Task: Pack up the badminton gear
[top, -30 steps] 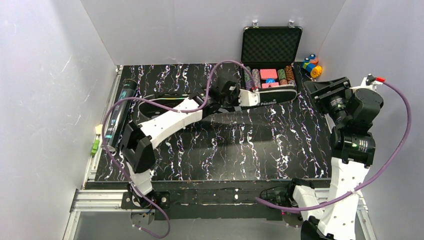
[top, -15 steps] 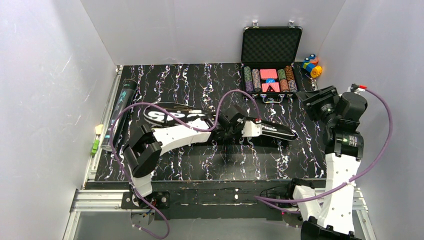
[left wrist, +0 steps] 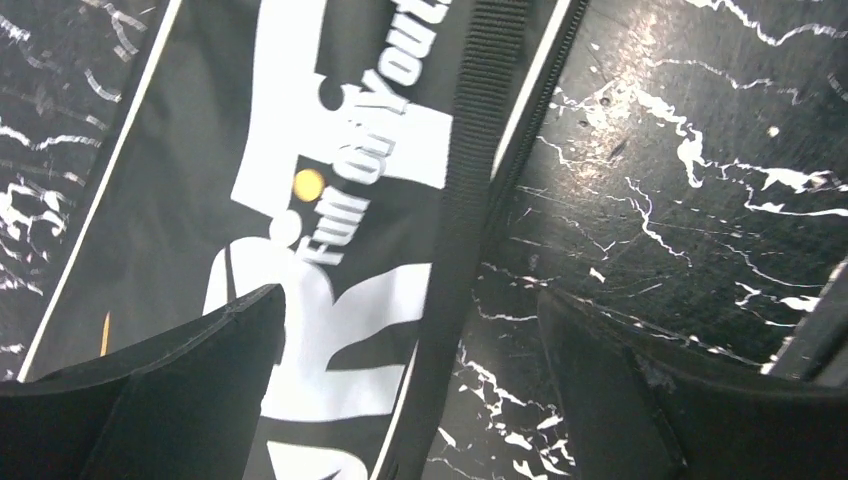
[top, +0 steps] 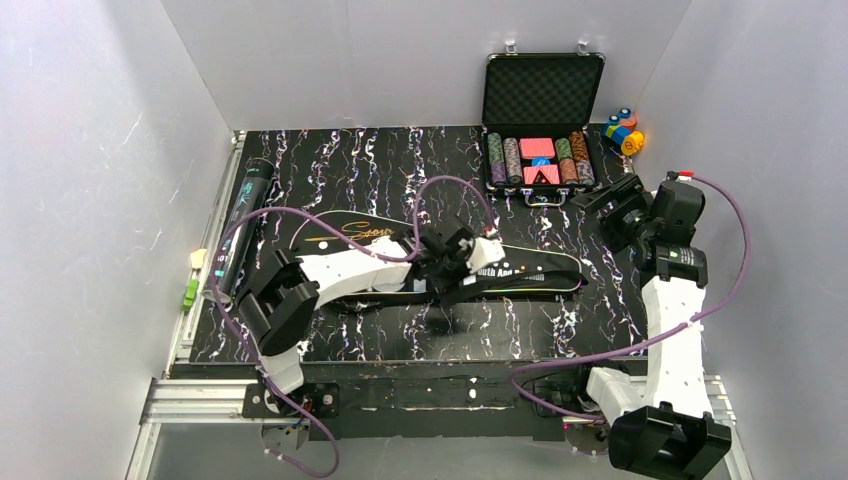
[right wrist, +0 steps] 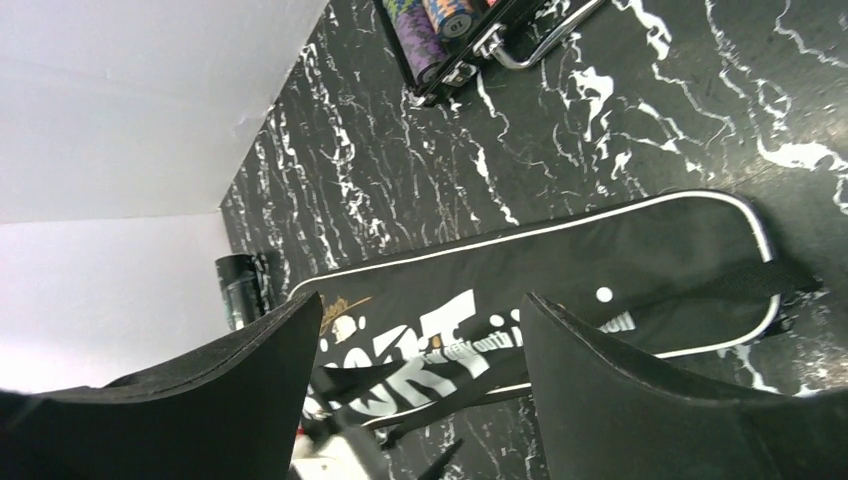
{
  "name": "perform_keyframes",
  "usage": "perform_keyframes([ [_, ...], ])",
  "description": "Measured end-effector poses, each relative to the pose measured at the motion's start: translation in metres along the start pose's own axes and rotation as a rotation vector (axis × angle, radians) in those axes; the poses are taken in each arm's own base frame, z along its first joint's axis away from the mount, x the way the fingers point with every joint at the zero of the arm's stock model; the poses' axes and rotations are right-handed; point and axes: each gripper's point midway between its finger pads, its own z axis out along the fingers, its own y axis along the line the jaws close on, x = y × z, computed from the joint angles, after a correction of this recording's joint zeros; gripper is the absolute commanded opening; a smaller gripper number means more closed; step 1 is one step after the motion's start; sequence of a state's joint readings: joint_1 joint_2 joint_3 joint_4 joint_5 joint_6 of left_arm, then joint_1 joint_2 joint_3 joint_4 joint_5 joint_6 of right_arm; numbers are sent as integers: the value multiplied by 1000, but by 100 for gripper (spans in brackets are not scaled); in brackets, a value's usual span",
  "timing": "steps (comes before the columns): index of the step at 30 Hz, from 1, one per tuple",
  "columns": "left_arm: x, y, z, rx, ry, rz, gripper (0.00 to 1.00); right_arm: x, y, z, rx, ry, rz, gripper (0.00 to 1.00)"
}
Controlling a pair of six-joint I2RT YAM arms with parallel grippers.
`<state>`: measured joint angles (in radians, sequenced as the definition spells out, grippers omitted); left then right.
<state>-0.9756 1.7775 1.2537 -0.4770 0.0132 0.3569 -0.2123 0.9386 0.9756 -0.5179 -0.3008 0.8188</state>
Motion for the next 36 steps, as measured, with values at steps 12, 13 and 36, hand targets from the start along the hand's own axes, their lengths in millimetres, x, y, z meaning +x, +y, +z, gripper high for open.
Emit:
perform_keyframes([
  [12, 12, 192, -154, -306, -331, -567, 98, -27, -20, 25, 2, -291, -331, 86],
  [13, 27, 212, -175, -377, -367, -617, 98, -28, -24, 28, 7, -304, -345, 86],
  [36, 269, 224, -125, -713, -318, -988, 98, 2, -172, 102, 283, -357, -620, 88],
])
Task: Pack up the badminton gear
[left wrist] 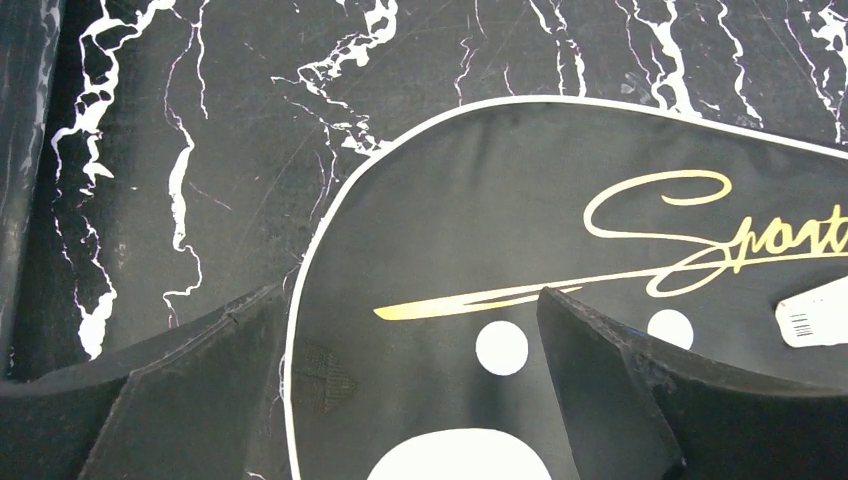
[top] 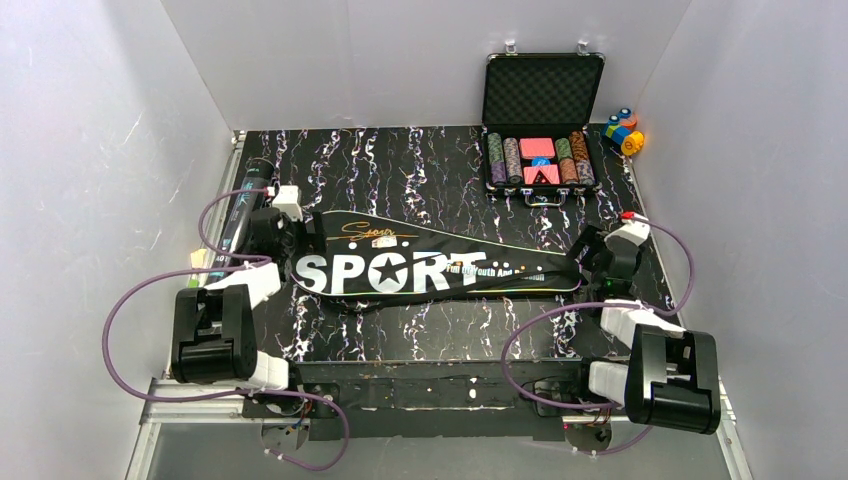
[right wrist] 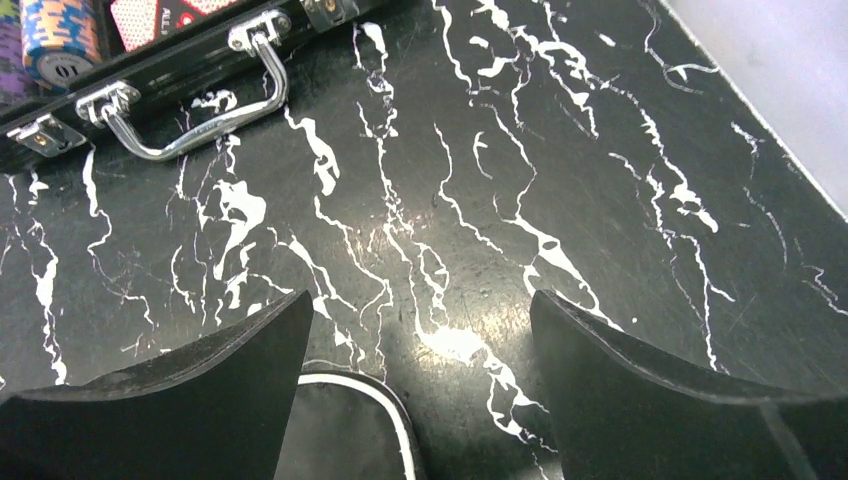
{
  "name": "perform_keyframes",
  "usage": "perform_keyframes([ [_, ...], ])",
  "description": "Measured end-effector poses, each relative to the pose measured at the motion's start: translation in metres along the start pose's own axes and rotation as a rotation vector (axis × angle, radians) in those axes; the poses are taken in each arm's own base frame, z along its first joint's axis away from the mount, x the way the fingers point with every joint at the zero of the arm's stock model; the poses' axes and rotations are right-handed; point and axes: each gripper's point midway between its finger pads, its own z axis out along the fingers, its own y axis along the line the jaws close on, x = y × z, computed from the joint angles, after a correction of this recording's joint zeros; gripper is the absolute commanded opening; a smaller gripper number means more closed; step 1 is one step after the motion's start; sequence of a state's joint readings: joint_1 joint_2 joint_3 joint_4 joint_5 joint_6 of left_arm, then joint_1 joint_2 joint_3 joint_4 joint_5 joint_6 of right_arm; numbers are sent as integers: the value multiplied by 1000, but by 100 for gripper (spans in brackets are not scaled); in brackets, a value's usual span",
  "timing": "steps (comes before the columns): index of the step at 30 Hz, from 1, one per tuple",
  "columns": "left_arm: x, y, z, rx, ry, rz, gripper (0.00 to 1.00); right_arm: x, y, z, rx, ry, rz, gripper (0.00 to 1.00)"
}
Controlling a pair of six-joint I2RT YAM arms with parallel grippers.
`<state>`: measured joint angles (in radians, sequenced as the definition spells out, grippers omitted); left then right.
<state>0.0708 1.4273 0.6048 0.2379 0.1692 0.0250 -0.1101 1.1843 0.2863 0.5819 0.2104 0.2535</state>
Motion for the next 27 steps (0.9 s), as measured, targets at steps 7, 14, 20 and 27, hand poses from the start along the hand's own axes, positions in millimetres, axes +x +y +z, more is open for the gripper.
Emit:
perform_keyframes([
  [7, 7, 0, -3, -7, -131, -3, 98, -14, 1, -6, -22, -158, 1, 89],
  [14, 34, -11, -18, 36, -278, 10, 98, 9, 13, -21, -97, -223, -77, 89],
  [20, -6, -10, -10, 39, -359, 25, 98, -5, 39, -3, -131, -212, -146, 90],
  [27, -17, -8, -9, 26, -383, 28, 98, -36, 33, 12, -105, -236, -125, 90],
])
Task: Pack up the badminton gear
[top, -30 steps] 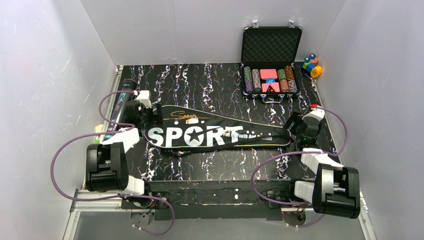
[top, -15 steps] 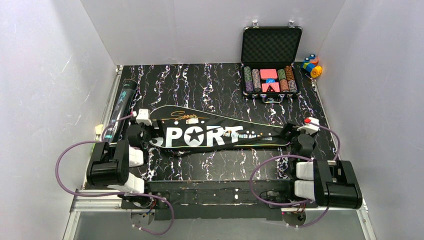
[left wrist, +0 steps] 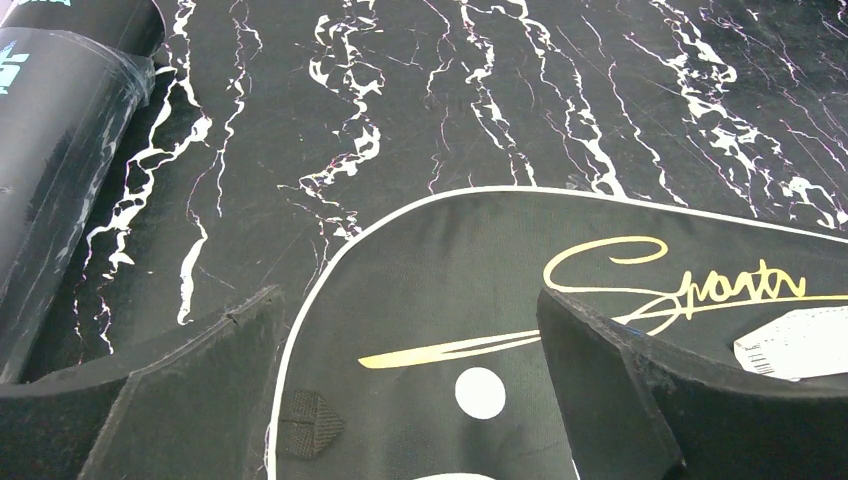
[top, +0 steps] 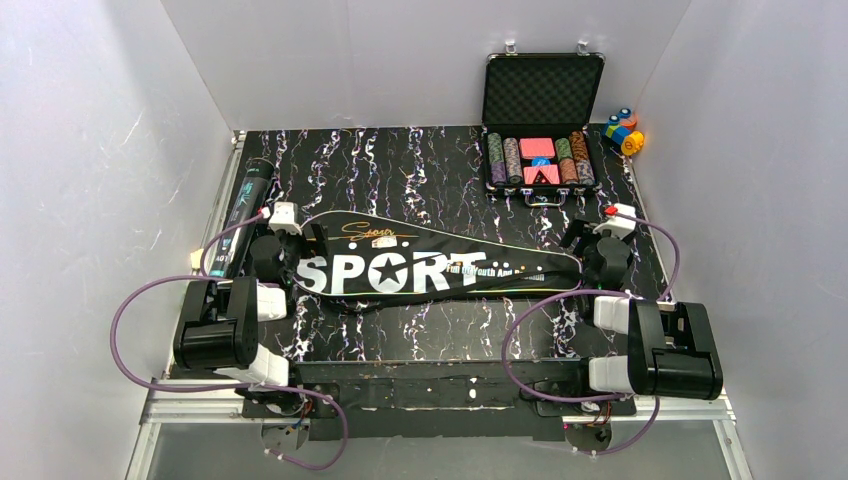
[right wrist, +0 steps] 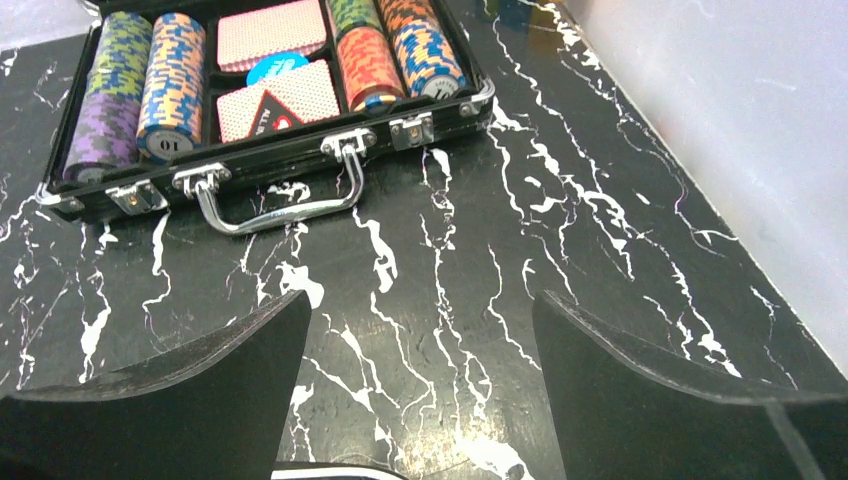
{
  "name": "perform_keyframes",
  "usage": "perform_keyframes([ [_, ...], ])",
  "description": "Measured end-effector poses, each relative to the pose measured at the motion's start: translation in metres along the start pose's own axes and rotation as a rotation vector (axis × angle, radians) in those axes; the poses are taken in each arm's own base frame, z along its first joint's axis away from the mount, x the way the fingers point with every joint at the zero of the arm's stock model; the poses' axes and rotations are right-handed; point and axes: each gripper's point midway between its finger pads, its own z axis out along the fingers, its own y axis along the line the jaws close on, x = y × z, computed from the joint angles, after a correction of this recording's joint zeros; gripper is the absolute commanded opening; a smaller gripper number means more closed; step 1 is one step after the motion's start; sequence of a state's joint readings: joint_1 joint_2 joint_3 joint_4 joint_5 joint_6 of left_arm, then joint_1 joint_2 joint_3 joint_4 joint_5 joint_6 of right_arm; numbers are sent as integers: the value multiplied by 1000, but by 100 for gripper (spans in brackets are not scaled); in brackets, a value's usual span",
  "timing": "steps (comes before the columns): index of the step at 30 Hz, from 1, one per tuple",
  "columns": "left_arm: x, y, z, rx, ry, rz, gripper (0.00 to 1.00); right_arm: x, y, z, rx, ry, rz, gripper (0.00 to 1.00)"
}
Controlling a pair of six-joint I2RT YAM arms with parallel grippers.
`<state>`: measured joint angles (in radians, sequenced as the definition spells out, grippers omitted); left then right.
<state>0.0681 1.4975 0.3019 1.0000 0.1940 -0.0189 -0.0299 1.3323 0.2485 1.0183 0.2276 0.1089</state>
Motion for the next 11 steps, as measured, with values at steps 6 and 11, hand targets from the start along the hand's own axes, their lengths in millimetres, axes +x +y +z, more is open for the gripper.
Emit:
perform_keyframes([
  [6, 0, 0, 0, -3, 1, 0, 98, 11, 1, -2, -9, 42, -6, 91],
  [11, 2, 0, 0, -3, 6, -1, 98, 12, 1, -3, -12, 46, -7, 91],
])
